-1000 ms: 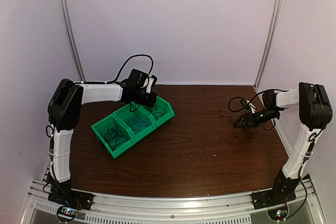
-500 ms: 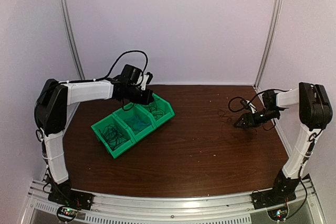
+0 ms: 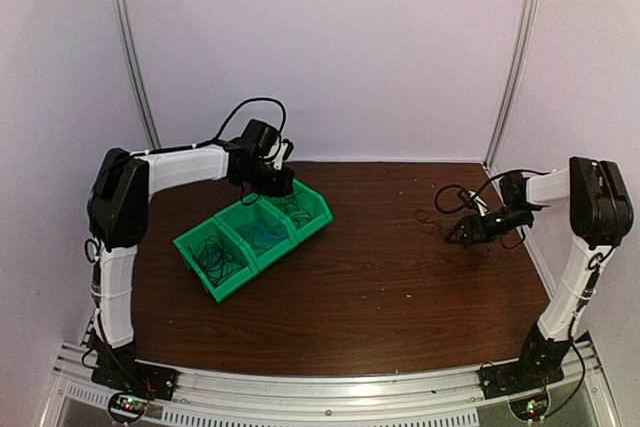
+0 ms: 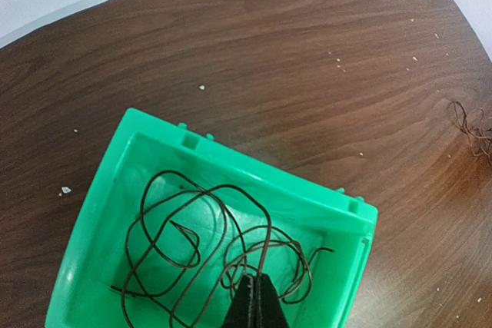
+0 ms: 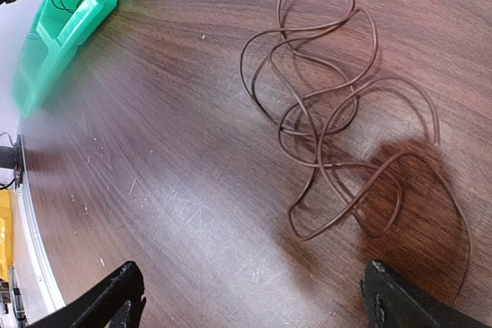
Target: Untangle the cables
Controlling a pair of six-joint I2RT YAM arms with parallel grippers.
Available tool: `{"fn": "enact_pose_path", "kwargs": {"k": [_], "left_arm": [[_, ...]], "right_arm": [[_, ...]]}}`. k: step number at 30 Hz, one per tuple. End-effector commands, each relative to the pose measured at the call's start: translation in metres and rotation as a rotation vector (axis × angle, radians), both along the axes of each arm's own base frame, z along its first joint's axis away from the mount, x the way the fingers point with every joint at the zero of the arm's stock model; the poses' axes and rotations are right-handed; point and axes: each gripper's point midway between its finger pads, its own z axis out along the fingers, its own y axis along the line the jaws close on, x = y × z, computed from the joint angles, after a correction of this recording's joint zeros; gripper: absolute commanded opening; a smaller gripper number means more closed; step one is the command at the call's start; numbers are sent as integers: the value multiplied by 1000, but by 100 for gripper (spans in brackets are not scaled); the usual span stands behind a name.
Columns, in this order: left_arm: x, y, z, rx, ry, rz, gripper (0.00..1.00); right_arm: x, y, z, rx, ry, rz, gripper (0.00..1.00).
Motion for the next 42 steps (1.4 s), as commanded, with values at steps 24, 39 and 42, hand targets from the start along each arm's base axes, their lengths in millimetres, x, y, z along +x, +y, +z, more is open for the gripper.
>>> {"fn": "enact_pose_path", "kwargs": {"k": [24, 39, 42], "left_arm": [[-59, -14, 177, -212, -495, -235, 46], [-131, -84, 146, -263, -493, -468, 45], [-133, -87, 146, -278, -486, -475, 44]], "right_arm": [[45, -65, 89, -433, -373, -139, 99], [21, -98, -17, -580, -52, -97, 70], [19, -92, -29, -543, -18, -70, 62]]}}
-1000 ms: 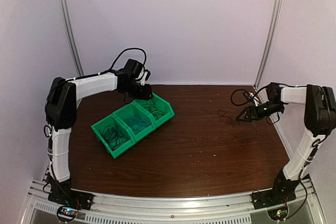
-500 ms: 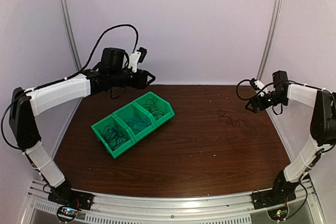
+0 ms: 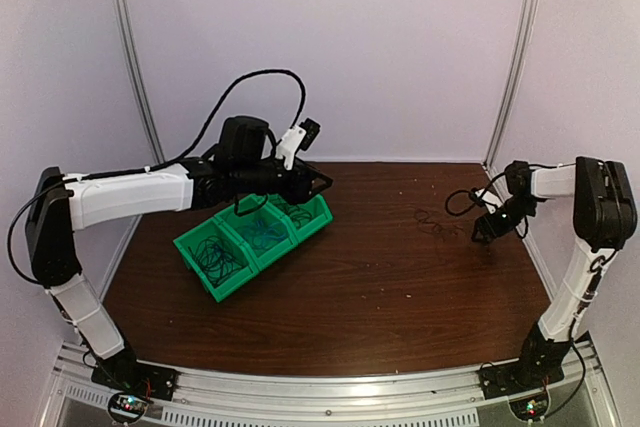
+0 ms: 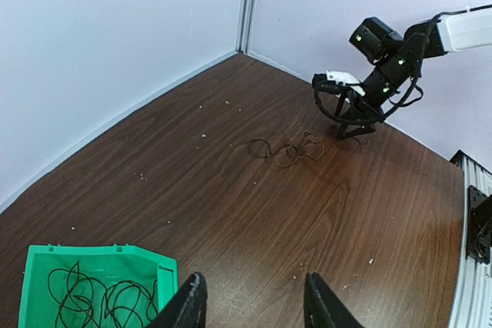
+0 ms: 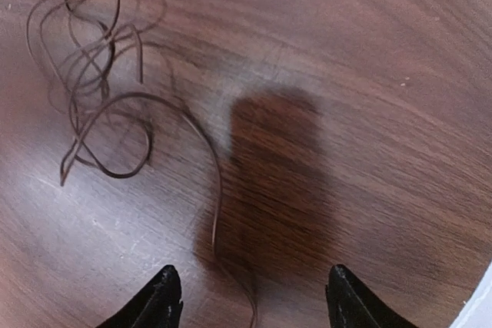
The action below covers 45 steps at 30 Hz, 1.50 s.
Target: Untangle the cables
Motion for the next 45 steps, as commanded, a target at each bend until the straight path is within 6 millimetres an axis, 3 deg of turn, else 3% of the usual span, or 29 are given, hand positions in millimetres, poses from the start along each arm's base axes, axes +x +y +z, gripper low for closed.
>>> {"fn": "enact_pose_path", "kwargs": {"k": [1, 4, 8, 10, 13, 20, 22, 27, 30, 34, 39, 43, 45], "left_arm": [[0, -10, 7, -53, -25, -33, 44], [-1, -11, 7, -54, -26, -32, 44], [1, -11, 3, -59, -23, -21, 44], [2, -12, -1, -68, -13, -16, 44], [4, -18, -6, -96, 5, -19, 44], [-3, -35, -9, -151, -71, -62, 45], [-8, -38, -3, -188, -114, -91, 46], [-22, -48, 15, -253, -227, -119, 48], [-36, -53, 30, -323, -295, -141, 49], [-39, -62, 37, -348, -371, -90, 51], [-30, -78, 12, -320, -324, -97, 51], [-33, -84, -15, -309, -259, -129, 47], [-33, -80, -19, -327, -241, -112, 46]], "right_arm": [[-7, 1, -24, 22, 77, 13, 60], [-10, 9, -28, 60, 90, 41, 50], [-12, 15, -27, 93, 94, 67, 10], [-12, 20, -17, 109, 78, 78, 0], [-16, 36, 15, 136, 48, 115, 0], [-29, 122, 162, 156, -235, 395, 0], [-41, 148, 203, 174, -314, 484, 0], [-70, 198, 274, 207, -454, 647, 0], [-81, 218, 298, 247, -498, 698, 0], [-93, 238, 311, 297, -505, 762, 0], [-100, 249, 321, 331, -510, 796, 0], [-101, 250, 328, 340, -526, 798, 0], [-101, 250, 330, 341, -529, 793, 0]]}}
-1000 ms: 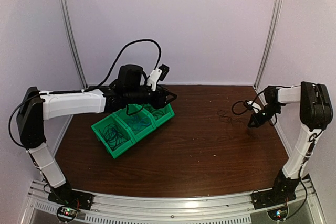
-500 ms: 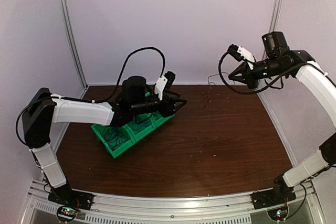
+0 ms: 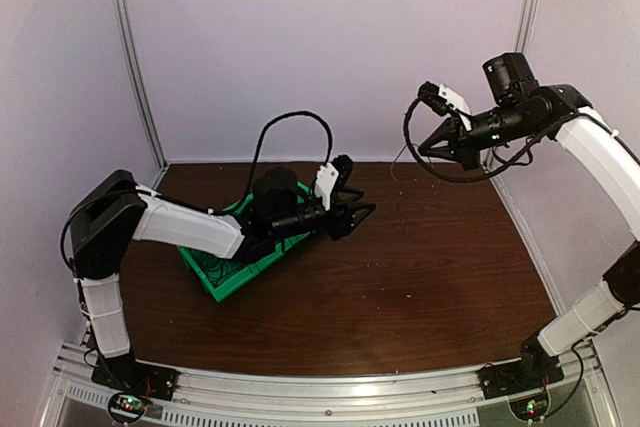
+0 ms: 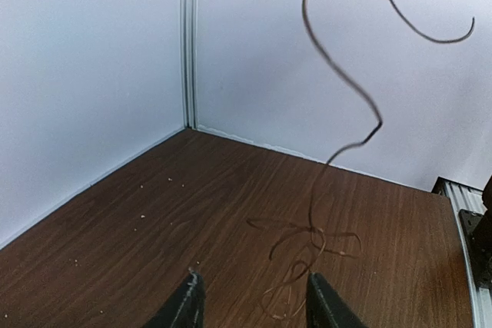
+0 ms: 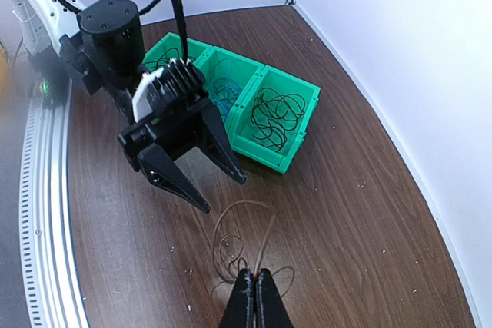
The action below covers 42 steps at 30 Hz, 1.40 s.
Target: Untangle the cables
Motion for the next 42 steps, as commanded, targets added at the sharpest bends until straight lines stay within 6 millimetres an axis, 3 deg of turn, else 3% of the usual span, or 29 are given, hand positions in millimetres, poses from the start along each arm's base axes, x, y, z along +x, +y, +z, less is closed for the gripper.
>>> {"fn": "enact_pose_path", "kwargs": {"k": [1, 5, 9, 14, 16, 18, 25, 28, 33, 36, 42], "left_arm": [[0, 7, 7, -91, 10, 16, 46], [-9, 24, 13, -178, 52, 57, 45], [-24, 17, 0, -189, 158, 11, 34], [-29, 5, -25, -154, 263, 29, 43], [-22, 4, -41, -113, 302, 90, 43], [-18, 6, -57, -87, 344, 134, 43], [-13, 18, -84, -63, 413, 215, 45], [-17, 8, -94, -32, 443, 185, 42], [-32, -15, -117, 32, 506, 80, 23], [-37, -26, -140, 89, 580, 46, 29], [-40, -44, -159, 132, 643, -11, 40]], "right_arm": [[-6, 4, 18, 39, -16, 12, 0], [-5, 3, 17, 41, -14, 1, 0], [-3, 4, 14, 49, -6, -9, 0], [0, 8, 1, 58, 27, -8, 0], [2, 8, -8, 58, 43, -16, 0], [6, 7, -28, 45, 77, -44, 0], [23, 0, -99, 20, 184, -175, 0], [35, -6, -116, 6, 191, -239, 0], [58, -20, -129, 1, 215, -325, 0], [60, -21, -132, 9, 235, -318, 0], [58, -20, -130, 20, 233, -309, 0]]}}
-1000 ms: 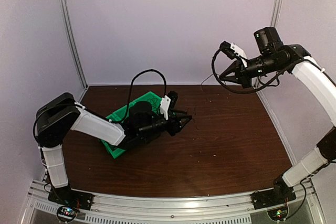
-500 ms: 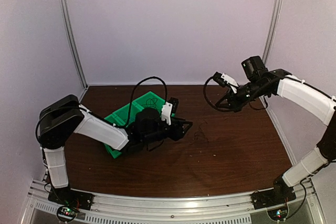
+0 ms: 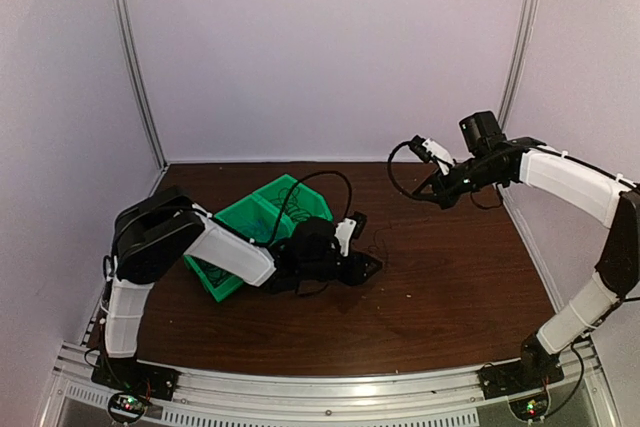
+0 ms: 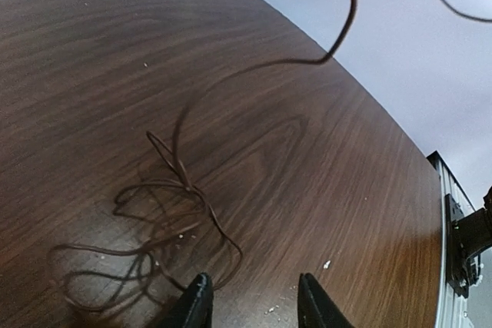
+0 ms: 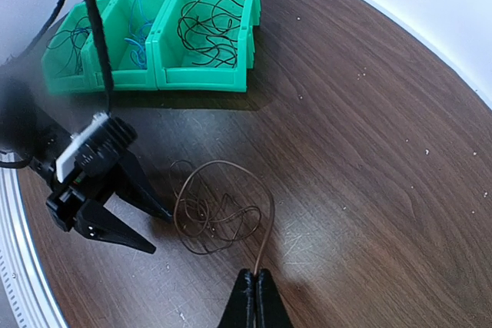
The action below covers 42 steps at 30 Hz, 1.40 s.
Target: Untangle the cables
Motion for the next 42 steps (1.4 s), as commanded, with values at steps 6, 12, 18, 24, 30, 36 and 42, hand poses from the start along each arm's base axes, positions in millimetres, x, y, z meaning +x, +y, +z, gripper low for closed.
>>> {"fn": "enact_pose_path", "kwargs": {"k": [6, 12, 18, 24, 30, 36, 42], "left_arm": [[6, -19, -29, 84, 135, 20, 39], [20, -9, -43, 118, 208, 119, 24], [19, -2, -36, 84, 207, 135, 43], [35, -2, -37, -4, 257, 188, 36], [54, 5, -28, -117, 250, 226, 31], [60, 0, -26, -135, 232, 213, 11], [54, 19, -12, -176, 177, 219, 0]], "right_arm": [[3, 1, 17, 31, -46, -9, 0], [1, 0, 19, 33, -55, -11, 0], [-1, 1, 20, 37, -53, -7, 0], [-1, 1, 21, 37, -55, -7, 0], [-1, 0, 21, 36, -55, -9, 0], [0, 0, 21, 36, -57, -11, 0], [13, -15, 22, 29, -66, -69, 0]]}}
